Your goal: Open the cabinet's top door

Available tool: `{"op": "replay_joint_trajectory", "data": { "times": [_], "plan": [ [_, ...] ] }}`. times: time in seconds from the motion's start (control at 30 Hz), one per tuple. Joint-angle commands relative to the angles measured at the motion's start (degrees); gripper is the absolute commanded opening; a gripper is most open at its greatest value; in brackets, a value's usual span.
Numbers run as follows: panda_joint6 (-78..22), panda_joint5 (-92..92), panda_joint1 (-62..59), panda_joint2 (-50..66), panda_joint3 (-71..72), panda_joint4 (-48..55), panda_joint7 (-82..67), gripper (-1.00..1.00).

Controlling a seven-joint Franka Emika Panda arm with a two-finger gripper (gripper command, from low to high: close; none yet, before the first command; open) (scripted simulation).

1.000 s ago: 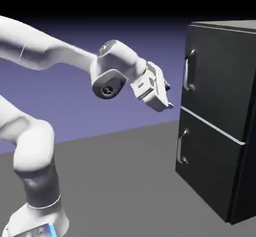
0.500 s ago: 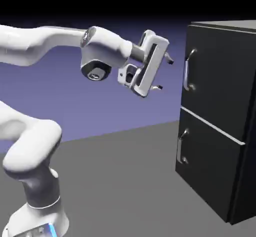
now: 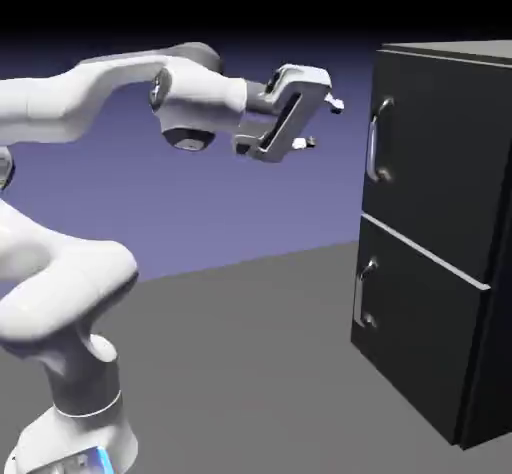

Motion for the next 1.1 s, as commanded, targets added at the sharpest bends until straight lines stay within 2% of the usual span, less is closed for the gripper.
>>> {"op": "replay_joint_trajectory", "data": {
  "times": [0.0, 0.53, 0.73, 0.77, 0.8, 1.07],
  "plan": [
    [-0.5, 2.5, -1.23, -0.84, 1.13, 0.3, 1.79, 0.0],
    [-8.49, 42.11, -20.79, -14.18, 19.12, 5.04, 30.18, 0.0],
    [-8.99, 44.88, -29.52, -12.7, 22.38, 13.12, 30.03, 0.0],
    [-8.99, 44.88, -29.52, -12.7, 22.38, 13.12, 30.03, -1.0],
    [-8.99, 44.88, -29.52, -12.7, 22.38, 13.12, 30.03, -1.0],
    [-28.92, 42.68, -21.86, -11.35, 13.78, -1.63, 22.98, -1.0]
  ]
}}
